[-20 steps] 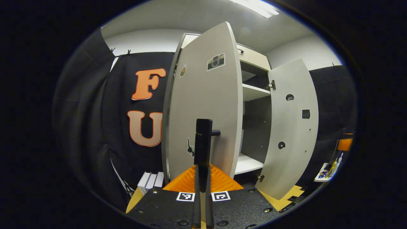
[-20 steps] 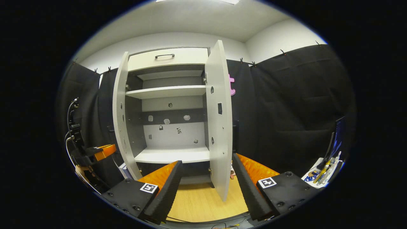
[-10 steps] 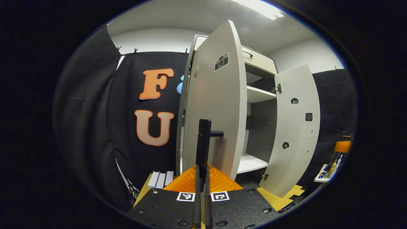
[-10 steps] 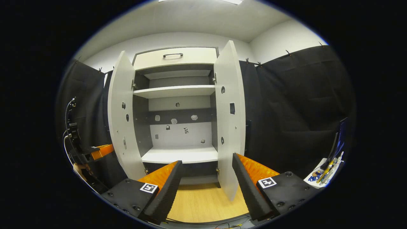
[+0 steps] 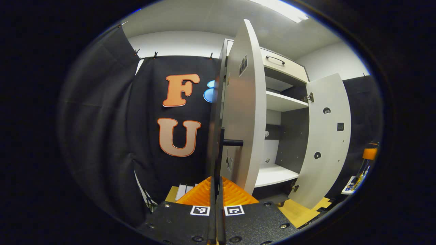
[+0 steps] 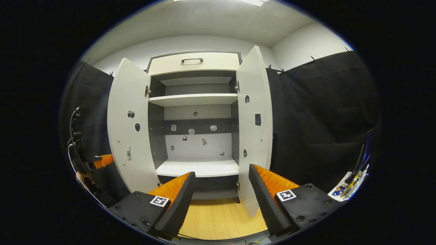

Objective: Open the right door of the double-door shoe cabinet with the right hand, and open the left door with the left hand.

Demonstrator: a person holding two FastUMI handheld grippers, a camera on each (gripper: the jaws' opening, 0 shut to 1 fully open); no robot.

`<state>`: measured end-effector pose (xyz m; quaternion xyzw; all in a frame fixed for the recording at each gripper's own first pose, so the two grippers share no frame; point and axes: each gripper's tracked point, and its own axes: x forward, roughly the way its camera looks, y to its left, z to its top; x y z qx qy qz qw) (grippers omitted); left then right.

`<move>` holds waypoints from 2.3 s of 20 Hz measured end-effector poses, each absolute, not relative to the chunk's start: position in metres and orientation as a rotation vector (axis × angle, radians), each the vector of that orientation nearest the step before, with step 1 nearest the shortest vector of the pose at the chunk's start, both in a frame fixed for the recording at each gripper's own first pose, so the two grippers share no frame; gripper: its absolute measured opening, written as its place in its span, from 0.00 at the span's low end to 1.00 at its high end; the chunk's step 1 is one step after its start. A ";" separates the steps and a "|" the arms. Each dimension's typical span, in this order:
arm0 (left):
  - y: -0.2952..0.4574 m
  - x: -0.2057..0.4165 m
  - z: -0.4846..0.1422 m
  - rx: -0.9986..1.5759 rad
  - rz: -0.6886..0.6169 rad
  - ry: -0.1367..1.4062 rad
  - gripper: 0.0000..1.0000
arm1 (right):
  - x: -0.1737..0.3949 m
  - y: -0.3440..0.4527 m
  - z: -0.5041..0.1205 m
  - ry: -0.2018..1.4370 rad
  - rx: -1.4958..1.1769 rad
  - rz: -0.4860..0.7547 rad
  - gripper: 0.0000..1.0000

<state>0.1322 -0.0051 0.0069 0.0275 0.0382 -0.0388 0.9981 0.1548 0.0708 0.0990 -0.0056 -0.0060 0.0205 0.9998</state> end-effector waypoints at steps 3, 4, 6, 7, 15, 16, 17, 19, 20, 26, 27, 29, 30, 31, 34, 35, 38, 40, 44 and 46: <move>0.001 0.133 0.007 0.077 -0.092 0.079 0.01 | 0.158 0.073 0.098 -0.012 -0.024 0.047 0.89; 0.001 0.133 0.007 0.077 -0.091 0.082 0.01 | 0.158 0.073 0.098 -0.012 -0.025 0.046 0.99; 0.001 0.131 0.006 0.075 -0.092 0.087 0.01 | 0.157 0.068 0.098 -0.013 -0.023 0.042 0.94; 0.000 0.131 0.005 0.066 -0.092 0.092 0.01 | 0.156 0.066 0.099 -0.013 -0.024 0.038 0.99; 0.016 0.097 0.003 0.077 0.012 0.133 0.02 | 0.156 0.052 0.094 -0.004 -0.035 0.018 0.99; 0.016 0.094 0.007 0.080 0.022 0.123 0.03 | 0.157 0.050 0.093 -0.003 -0.034 0.017 0.99; 0.017 0.091 0.011 0.088 0.031 0.111 0.08 | 0.158 0.048 0.093 -0.001 -0.035 0.016 0.99; 0.016 0.087 0.016 0.114 0.037 0.092 0.19 | 0.158 0.042 0.091 0.008 -0.034 0.016 0.99; 0.013 0.084 0.019 0.124 0.033 0.082 0.24 | 0.157 0.039 0.091 0.009 -0.033 0.017 0.99; -0.013 0.070 0.029 0.096 0.023 0.060 0.47 | 0.159 0.015 0.096 0.006 -0.026 0.018 0.99; -0.019 0.069 0.031 0.095 0.015 0.058 0.59 | 0.157 0.009 0.099 0.002 -0.026 0.013 0.99; -0.025 0.067 0.036 0.106 0.015 0.045 0.80 | 0.157 -0.001 0.101 -0.001 -0.029 0.011 0.99; -0.028 0.071 0.037 0.107 0.013 0.036 0.88 | 0.158 -0.006 0.102 0.000 -0.033 0.011 0.99; -0.032 0.069 0.038 0.100 0.011 0.031 0.97 | 0.158 -0.011 0.101 0.002 -0.035 0.009 0.99; -0.044 0.071 0.039 0.082 0.006 0.020 0.94 | 0.161 -0.023 0.100 0.005 -0.033 0.016 0.99; -0.047 0.072 0.040 0.076 0.009 0.017 0.94 | 0.162 -0.026 0.100 0.005 -0.035 0.020 0.99; -0.054 0.074 0.041 0.069 0.015 0.008 0.95 | 0.167 -0.035 0.101 0.002 -0.052 0.029 0.99; -0.057 0.075 0.041 0.062 0.028 0.004 0.95 | 0.171 -0.039 0.104 -0.007 -0.053 0.041 0.99; -0.066 0.077 0.043 0.055 0.051 -0.012 0.95 | 0.180 -0.047 0.104 -0.009 -0.044 0.078 0.99; -0.070 0.076 0.043 0.071 0.065 -0.016 0.95 | 0.185 -0.049 0.105 -0.008 -0.043 0.093 0.99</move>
